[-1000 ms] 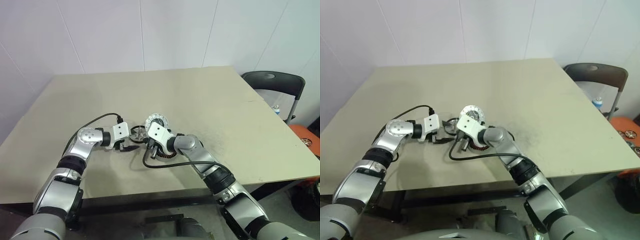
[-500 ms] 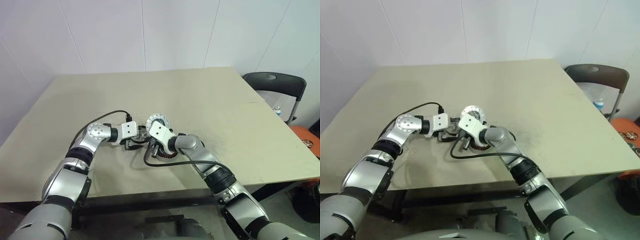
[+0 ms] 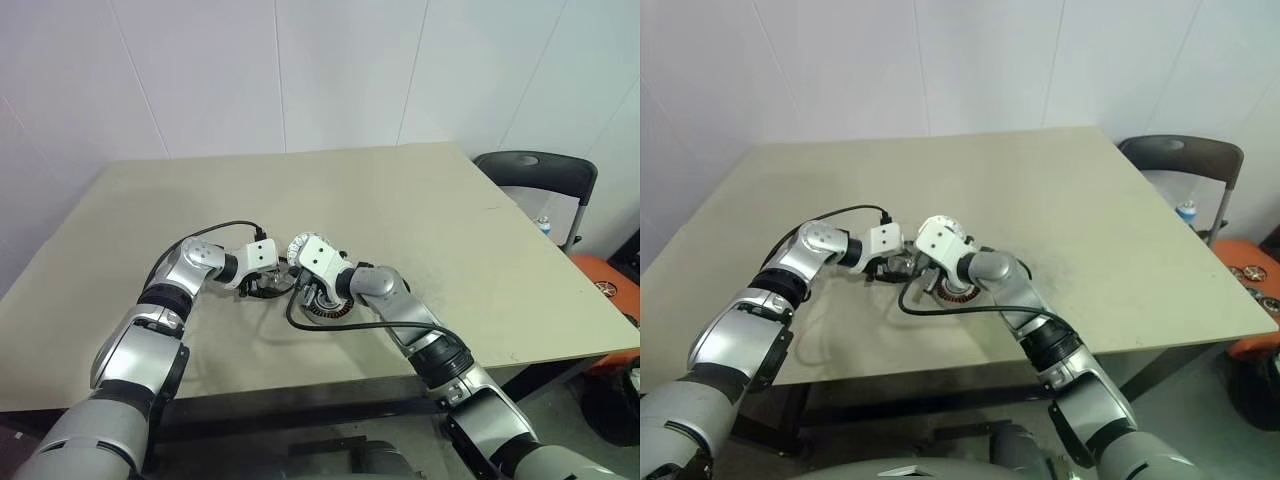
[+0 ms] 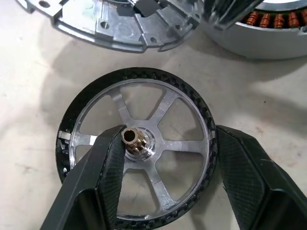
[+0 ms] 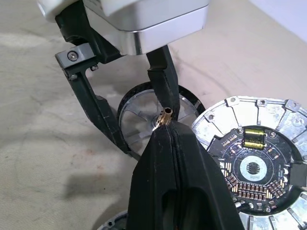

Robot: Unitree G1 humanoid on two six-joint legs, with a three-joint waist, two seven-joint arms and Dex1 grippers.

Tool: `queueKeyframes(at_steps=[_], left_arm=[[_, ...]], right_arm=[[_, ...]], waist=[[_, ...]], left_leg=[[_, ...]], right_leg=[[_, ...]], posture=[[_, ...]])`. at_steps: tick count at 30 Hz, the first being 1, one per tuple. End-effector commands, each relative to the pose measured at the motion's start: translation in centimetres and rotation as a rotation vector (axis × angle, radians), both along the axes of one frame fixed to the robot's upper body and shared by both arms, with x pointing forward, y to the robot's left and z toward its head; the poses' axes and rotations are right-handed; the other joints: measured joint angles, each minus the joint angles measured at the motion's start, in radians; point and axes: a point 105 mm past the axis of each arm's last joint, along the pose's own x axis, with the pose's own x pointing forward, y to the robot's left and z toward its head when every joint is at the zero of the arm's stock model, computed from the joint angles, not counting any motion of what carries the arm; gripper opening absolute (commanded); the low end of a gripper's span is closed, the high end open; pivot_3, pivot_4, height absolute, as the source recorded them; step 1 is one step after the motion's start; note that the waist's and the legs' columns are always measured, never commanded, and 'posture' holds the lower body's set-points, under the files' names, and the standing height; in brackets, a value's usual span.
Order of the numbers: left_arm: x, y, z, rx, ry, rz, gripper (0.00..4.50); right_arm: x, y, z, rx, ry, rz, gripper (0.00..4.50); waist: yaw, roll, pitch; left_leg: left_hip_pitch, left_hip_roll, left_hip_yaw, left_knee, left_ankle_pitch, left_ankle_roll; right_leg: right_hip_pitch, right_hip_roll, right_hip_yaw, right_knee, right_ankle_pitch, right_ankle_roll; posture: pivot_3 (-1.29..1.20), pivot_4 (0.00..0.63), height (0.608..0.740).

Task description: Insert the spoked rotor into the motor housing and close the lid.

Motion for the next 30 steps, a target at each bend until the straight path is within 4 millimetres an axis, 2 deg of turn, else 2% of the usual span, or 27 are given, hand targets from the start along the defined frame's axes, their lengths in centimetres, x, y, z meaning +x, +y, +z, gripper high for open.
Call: queueKeyframes(at_steps=[1, 9, 13, 17, 25, 30], left_arm=[[-1.9, 0.0, -3.1, 0.025, 0.128, 0.008, 2.58], [-0.6, -0.7, -0.3, -0.081, 0.041, 0.002, 2.58], [1.0, -0.9, 2.2, -0.147, -0.065, 0.04, 2.58], [1.8, -0.7, 4.0, -0.212, -0.1, 0.074, 2.58], [1.3, 2.8, 4.7, -0.227, -0.073, 0.135, 2.58], [-0.5, 6.3, 3.3, -0.177, 0.011, 0.195, 2.58]], right_arm=[[0.2, 0.4, 1.7, 0.036, -0.057, 0.004, 0.0], [0.3, 0.6, 1.4, 0.026, -0.055, 0.009, 0.0], [0.3, 0.7, 1.1, 0.022, -0.049, 0.01, 0.0], [0.2, 0.7, 0.7, 0.017, -0.043, 0.01, 0.0], [0.4, -0.7, 0.4, 0.003, -0.022, 0.003, 0.0], [1.0, -2.6, 0.2, -0.027, -0.014, -0.018, 0.0]], waist=[[0.0, 0.0, -0.001], [0.002, -0.001, -0.001], [0.004, -0.001, -0.001], [0.0, -0.001, 0.0], [-0.011, -0.001, 0.0], [-0.011, -0.001, 0.0]], left_leg=[[0.0, 0.0, 0.0, 0.0, 0.0, 0.0], [-0.003, 0.0, -0.001, 0.0, 0.0, 0.0], [-0.007, -0.001, -0.001, 0.0, 0.003, -0.005], [-0.01, -0.001, -0.001, 0.0, 0.003, -0.005], [-0.019, 0.0, 0.0, 0.0, 0.003, -0.006], [-0.02, 0.0, 0.0, 0.0, 0.003, -0.006]], right_leg=[[0.0, 0.0, 0.0, 0.0, 0.0, 0.0], [-0.002, 0.0, 0.0, 0.0, 0.0, 0.0], [-0.006, -0.001, 0.0, -0.001, 0.0, 0.0], [-0.01, -0.001, 0.0, -0.001, 0.0, 0.0], [-0.02, -0.001, 0.0, 0.001, 0.0, 0.0], [-0.02, -0.001, 0.0, 0.001, 0.0, 0.0]], posture=[[0.0, 0.0, 0.74], [0.0, 0.0, 0.74], [0.0, 0.0, 0.74], [0.0, 0.0, 0.74], [0.0, 0.0, 0.74], [0.0, 0.0, 0.74]])
